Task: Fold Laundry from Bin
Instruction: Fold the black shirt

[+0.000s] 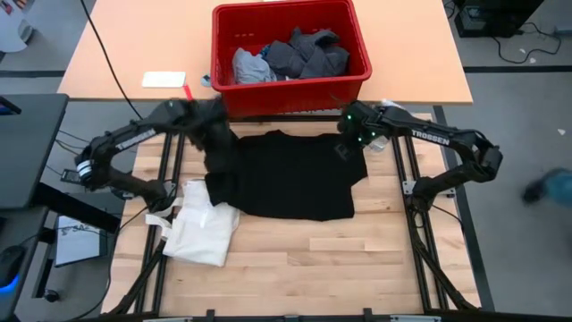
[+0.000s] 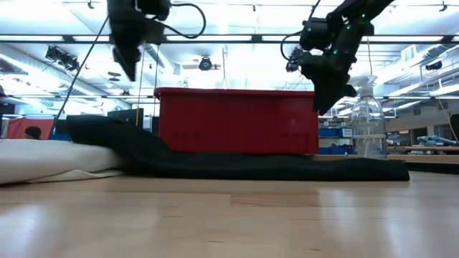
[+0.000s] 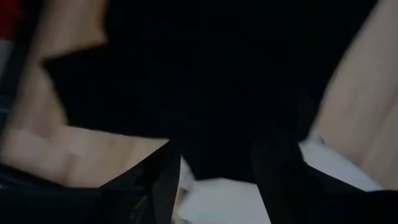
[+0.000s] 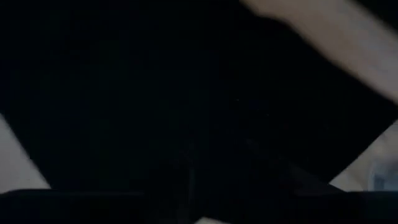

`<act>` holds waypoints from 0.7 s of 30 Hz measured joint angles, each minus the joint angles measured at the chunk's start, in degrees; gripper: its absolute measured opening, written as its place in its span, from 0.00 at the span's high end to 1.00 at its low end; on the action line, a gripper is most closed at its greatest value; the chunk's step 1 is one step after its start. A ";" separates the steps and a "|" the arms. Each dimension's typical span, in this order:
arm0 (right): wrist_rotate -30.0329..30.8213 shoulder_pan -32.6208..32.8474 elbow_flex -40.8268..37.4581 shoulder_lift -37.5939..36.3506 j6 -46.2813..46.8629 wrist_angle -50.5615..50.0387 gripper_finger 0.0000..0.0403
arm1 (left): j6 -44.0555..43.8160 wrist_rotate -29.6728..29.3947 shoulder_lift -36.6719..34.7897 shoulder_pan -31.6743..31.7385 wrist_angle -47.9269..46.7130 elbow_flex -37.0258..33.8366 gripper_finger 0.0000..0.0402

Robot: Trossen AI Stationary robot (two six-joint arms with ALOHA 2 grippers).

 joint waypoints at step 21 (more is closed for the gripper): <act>3.40 22.67 -22.05 -13.81 21.66 15.86 0.67 | -21.40 -8.56 -7.01 -29.65 16.46 -30.02 0.51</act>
